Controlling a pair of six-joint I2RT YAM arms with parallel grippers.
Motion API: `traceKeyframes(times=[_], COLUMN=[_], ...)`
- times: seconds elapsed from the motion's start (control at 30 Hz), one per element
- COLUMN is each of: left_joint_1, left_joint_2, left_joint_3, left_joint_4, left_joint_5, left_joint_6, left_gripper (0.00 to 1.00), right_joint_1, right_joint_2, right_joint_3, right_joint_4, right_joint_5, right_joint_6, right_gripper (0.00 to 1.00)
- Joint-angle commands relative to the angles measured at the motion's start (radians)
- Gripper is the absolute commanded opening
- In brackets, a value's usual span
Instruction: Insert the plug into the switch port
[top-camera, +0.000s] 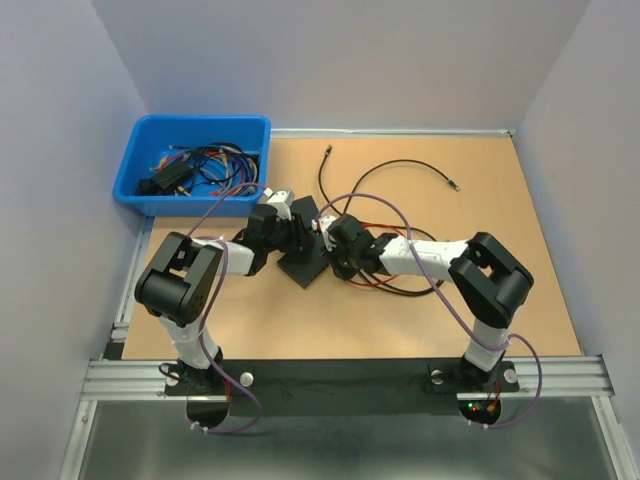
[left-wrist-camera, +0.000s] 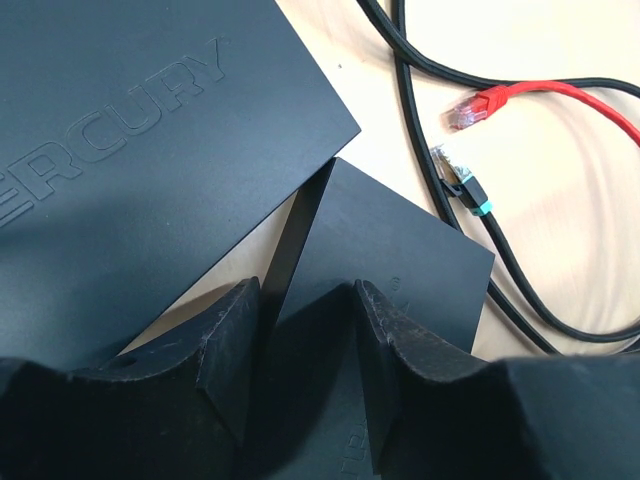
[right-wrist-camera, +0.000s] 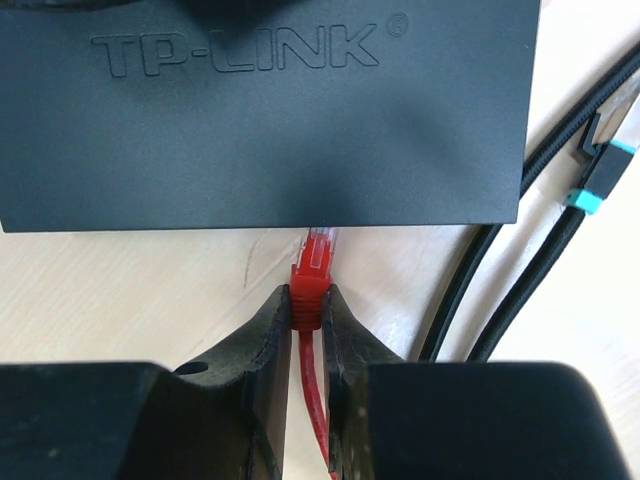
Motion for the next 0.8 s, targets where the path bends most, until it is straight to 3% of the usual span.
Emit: traceKeyframes(times=[0.0,0.4,0.77], left_joint_1=[-0.094,-0.095,-0.098], left_joint_2=[0.073,0.090,0.095], left_joint_3=[-0.043,-0.037,-0.034], left_joint_4=[-0.241,-0.243,-0.244], left_joint_5=[0.282,0.282,0.290], left_joint_6=[-0.040,-0.040,-0.040], left_gripper=[0.49,0.49,0.48], right_joint_1=[0.004,0.002,-0.011], right_joint_2=[0.018,0.010,0.084], right_joint_3=[0.166,0.264,0.234], right_joint_4=[0.493,0.450,0.479], right_joint_5=[-0.067,-0.051,-0.062], right_joint_6=[-0.066,-0.075,-0.055], right_gripper=[0.00,0.01,0.00])
